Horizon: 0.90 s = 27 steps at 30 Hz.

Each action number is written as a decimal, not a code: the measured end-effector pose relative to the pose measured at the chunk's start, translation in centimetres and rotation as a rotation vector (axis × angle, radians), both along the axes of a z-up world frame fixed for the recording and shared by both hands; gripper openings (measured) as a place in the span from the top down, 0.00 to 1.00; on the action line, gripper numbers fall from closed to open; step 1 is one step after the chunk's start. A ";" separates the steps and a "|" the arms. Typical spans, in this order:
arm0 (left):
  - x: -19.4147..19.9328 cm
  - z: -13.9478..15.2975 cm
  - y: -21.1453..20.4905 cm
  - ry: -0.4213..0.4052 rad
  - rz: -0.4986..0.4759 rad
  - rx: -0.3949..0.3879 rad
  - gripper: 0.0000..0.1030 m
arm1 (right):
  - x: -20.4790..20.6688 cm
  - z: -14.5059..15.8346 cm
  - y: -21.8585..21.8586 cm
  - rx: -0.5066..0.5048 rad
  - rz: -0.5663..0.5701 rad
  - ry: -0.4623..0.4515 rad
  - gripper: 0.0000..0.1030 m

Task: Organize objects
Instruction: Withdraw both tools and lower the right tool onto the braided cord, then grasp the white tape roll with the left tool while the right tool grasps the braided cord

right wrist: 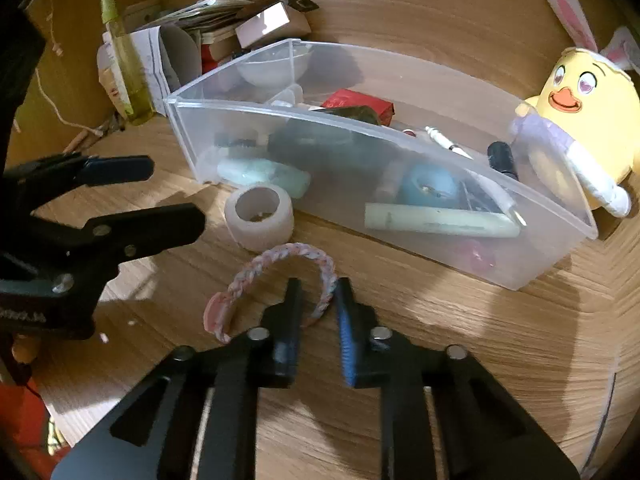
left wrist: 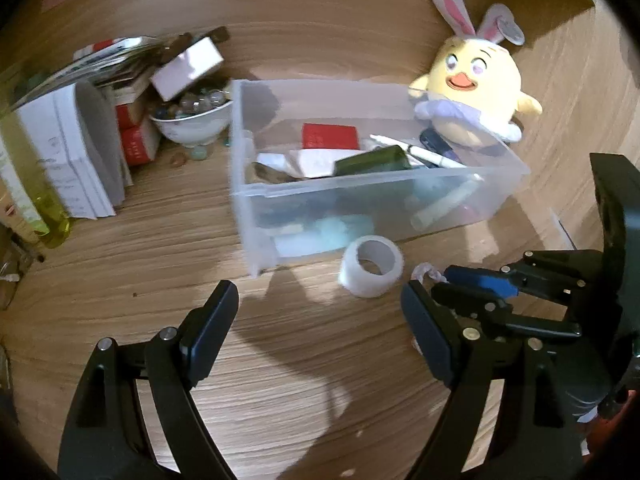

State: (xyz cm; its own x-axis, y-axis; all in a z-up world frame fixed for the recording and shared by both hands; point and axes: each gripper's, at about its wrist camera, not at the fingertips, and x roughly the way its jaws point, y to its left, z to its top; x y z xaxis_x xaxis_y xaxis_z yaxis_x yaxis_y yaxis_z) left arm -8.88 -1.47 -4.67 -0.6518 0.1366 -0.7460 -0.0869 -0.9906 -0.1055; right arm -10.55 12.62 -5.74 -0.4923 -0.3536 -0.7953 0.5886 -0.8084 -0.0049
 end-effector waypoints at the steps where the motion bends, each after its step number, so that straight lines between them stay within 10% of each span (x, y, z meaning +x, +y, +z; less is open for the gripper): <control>1: -0.2 -0.1 0.3 -0.003 -0.006 -0.005 0.19 | 0.0 0.0 0.4 -0.003 -0.002 0.001 0.90; 12: -2.9 -1.5 2.8 -0.059 -0.009 -0.015 0.22 | -0.7 0.1 5.5 -0.029 -0.092 -0.002 0.92; 19: -3.8 -2.0 3.2 -0.085 -0.002 -0.002 0.60 | -1.6 0.5 6.9 -0.073 -0.120 -0.001 0.92; 27: -2.2 -1.5 3.1 -0.050 0.003 -0.008 0.62 | -0.1 2.0 7.1 -0.126 -0.058 -0.040 0.84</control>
State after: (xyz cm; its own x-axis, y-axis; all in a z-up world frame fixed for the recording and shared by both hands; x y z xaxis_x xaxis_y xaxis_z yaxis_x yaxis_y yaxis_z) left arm -11.11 1.62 -6.16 -0.6143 0.1282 -0.7786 -0.0786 -0.9917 -0.1013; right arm -10.62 19.69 -3.71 -0.4835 -0.4240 -0.7658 0.5385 -0.8338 0.1217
